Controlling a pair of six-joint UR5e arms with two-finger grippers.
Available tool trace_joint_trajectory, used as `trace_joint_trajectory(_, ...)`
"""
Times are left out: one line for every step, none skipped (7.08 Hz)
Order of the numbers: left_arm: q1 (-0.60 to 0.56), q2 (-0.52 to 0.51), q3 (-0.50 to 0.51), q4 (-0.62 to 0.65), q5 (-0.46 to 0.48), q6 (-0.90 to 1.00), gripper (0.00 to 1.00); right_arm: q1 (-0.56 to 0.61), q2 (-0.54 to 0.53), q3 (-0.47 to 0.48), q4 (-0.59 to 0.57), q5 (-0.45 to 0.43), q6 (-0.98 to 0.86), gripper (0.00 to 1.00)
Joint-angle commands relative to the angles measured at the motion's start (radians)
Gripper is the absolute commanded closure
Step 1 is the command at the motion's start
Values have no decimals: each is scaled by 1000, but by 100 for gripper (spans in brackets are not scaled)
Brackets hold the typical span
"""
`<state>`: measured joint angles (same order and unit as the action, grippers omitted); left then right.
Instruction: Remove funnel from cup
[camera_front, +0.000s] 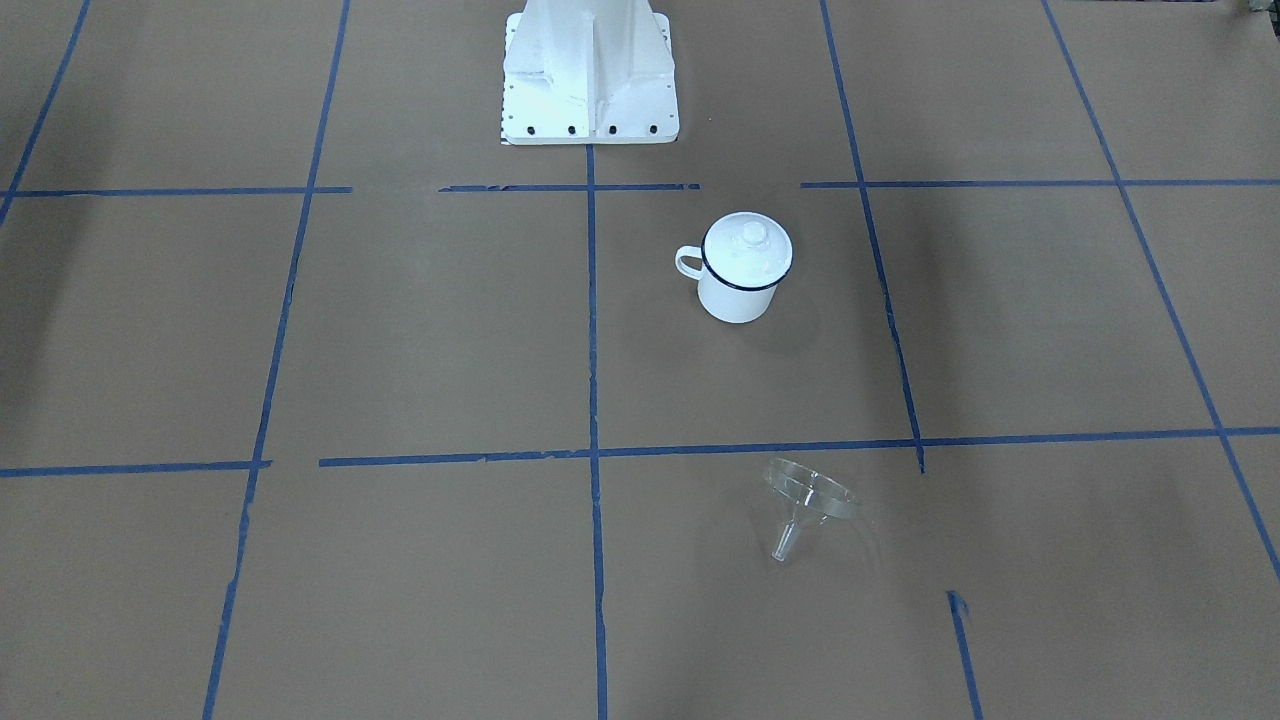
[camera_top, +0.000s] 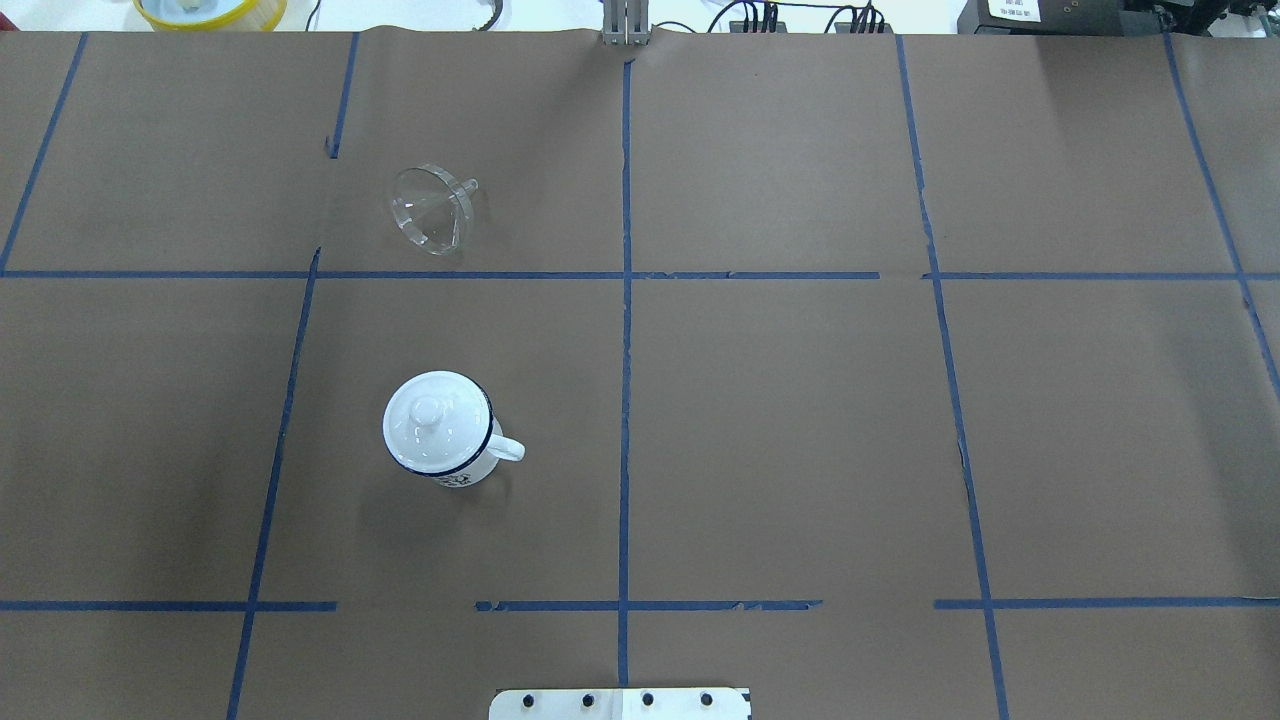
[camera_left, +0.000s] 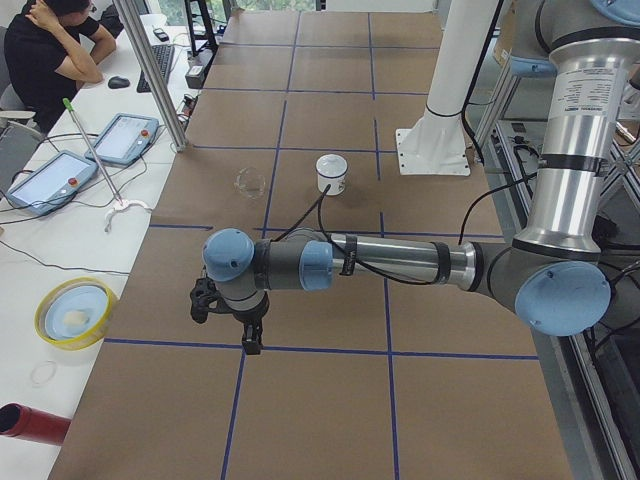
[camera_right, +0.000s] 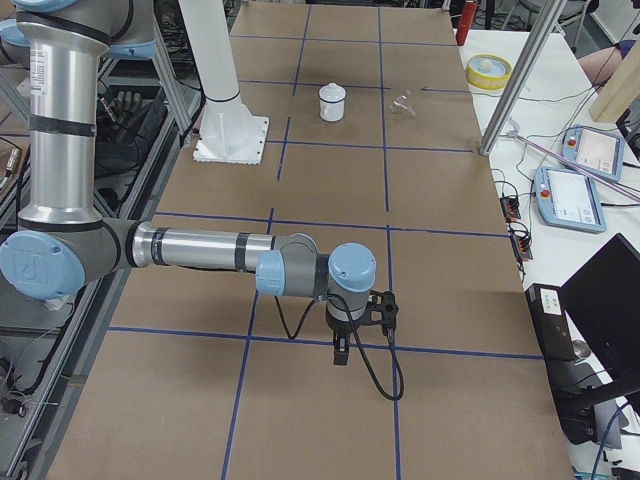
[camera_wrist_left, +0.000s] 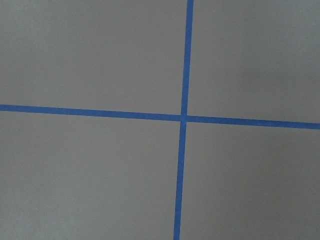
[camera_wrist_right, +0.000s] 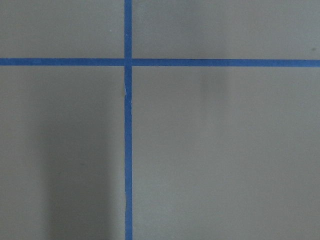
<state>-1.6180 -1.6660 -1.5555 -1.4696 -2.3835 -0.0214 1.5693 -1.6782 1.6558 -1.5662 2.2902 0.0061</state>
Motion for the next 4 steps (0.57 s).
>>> trace_joint_trajectory(-13,0,-17,2,-2,0,0,0,0,-1,0,0,0,0)
trace_joint_trajectory(-13,2,-14,0,1,0,0,0,0,1,0,0,0,0)
trace_joint_trajectory(-11,2,-3,-3,-5,0,0,0,0,1,0,0,0,0)
trace_joint_trajectory(-11,2,5,-5,-5,0,0,0,0,-1,0,0,0,0)
